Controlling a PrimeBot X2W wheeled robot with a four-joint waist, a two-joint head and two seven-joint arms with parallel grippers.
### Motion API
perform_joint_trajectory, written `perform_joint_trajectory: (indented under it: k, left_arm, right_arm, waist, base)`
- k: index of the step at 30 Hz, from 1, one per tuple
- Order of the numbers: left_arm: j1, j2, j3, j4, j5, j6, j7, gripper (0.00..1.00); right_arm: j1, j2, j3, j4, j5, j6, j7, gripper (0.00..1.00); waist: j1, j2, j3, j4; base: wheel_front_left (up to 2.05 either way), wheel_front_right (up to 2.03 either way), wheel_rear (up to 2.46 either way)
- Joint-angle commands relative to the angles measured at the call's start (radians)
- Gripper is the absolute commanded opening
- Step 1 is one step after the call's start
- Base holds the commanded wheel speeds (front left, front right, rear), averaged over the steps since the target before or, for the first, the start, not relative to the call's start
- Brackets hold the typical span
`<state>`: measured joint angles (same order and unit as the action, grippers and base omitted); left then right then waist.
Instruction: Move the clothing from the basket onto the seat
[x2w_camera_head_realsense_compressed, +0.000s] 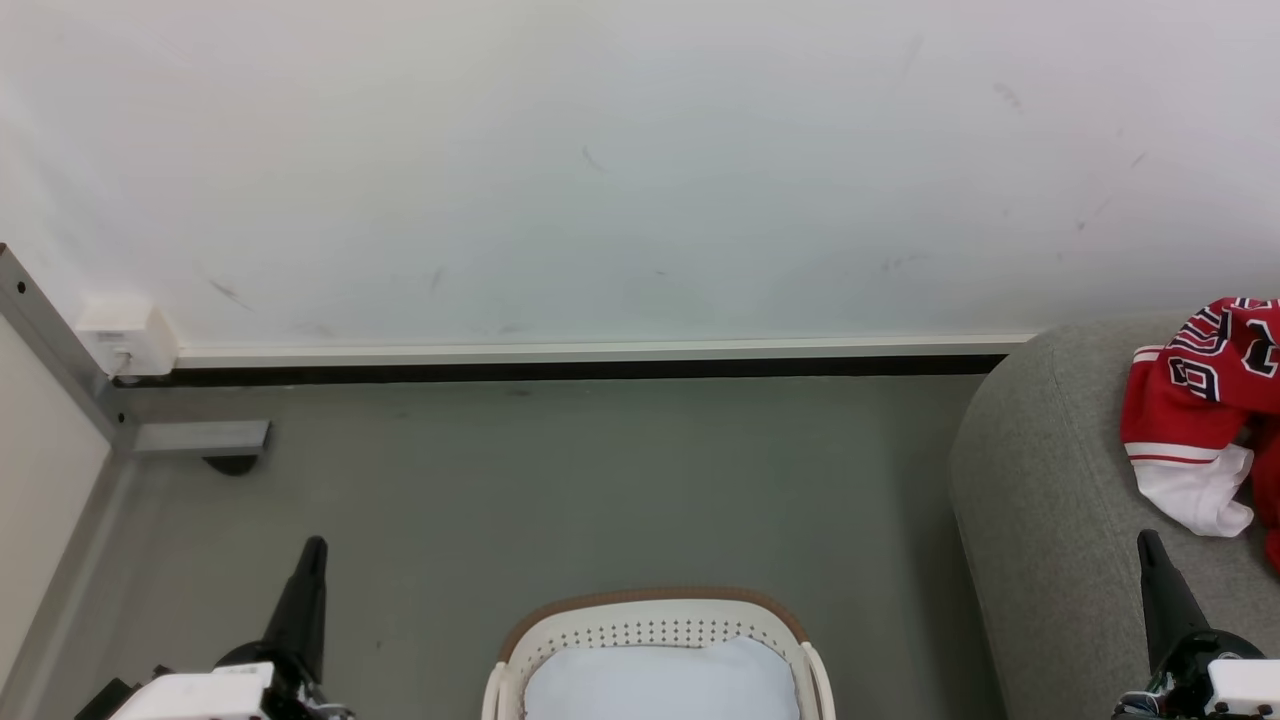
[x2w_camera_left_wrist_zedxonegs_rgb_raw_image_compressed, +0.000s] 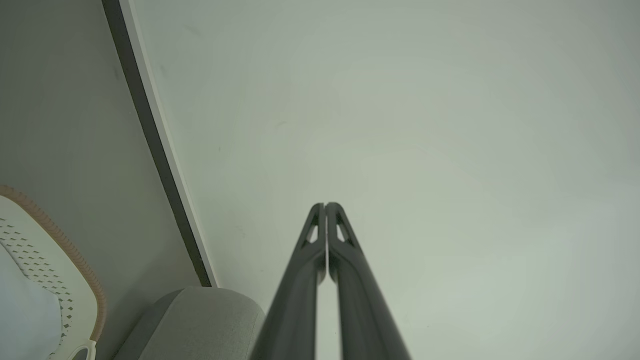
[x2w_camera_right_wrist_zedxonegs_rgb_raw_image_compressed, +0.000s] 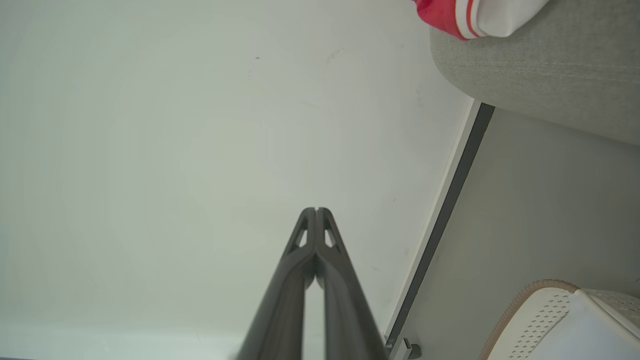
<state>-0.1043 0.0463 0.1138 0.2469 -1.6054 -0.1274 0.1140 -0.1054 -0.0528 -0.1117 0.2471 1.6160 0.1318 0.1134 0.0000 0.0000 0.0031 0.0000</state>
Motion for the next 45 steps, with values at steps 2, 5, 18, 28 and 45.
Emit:
perform_joint_trajectory:
  k: [2, 5, 18, 28, 45]
  left_arm:
    - [-0.008, 0.007, 0.002, -0.004, -0.014, -0.006, 0.004, 0.00]
    - [-0.008, 0.007, 0.002, -0.004, -0.014, -0.006, 0.004, 0.00]
    - [-0.008, 0.007, 0.002, -0.004, -0.014, -0.006, 0.004, 0.00]
    - [-0.008, 0.007, 0.002, -0.004, -0.014, -0.006, 0.004, 0.00]
    - [-0.008, 0.007, 0.002, -0.004, -0.014, -0.007, 0.004, 0.00]
  right_arm:
    - [-0.004, 0.002, -0.005, -0.006, -0.003, -0.002, 0.002, 0.00]
    - [-0.004, 0.002, -0.005, -0.006, -0.003, -0.002, 0.002, 0.00]
    - [-0.004, 0.002, -0.006, -0.005, -0.004, -0.002, 0.003, 0.00]
    - [-0.004, 0.003, -0.006, -0.005, -0.005, -0.002, 0.003, 0.00]
    - [-0.005, 0.003, -0.006, -0.005, -0.005, -0.002, 0.004, 0.00]
  waist:
    - [0.0000, 0.0000, 0.000, 0.000]
    - [0.0000, 0.0000, 0.000, 0.000]
    - [0.0000, 0.0000, 0.000, 0.000]
    - [0.0000, 0.0000, 0.000, 0.000]
    - [0.0000, 0.0000, 0.000, 0.000]
  base:
    - [0.00, 0.00, 0.00]
    - [0.00, 0.00, 0.00]
    - [0.00, 0.00, 0.00]
    - [0.00, 0.00, 0.00]
    - [0.00, 0.00, 0.00]
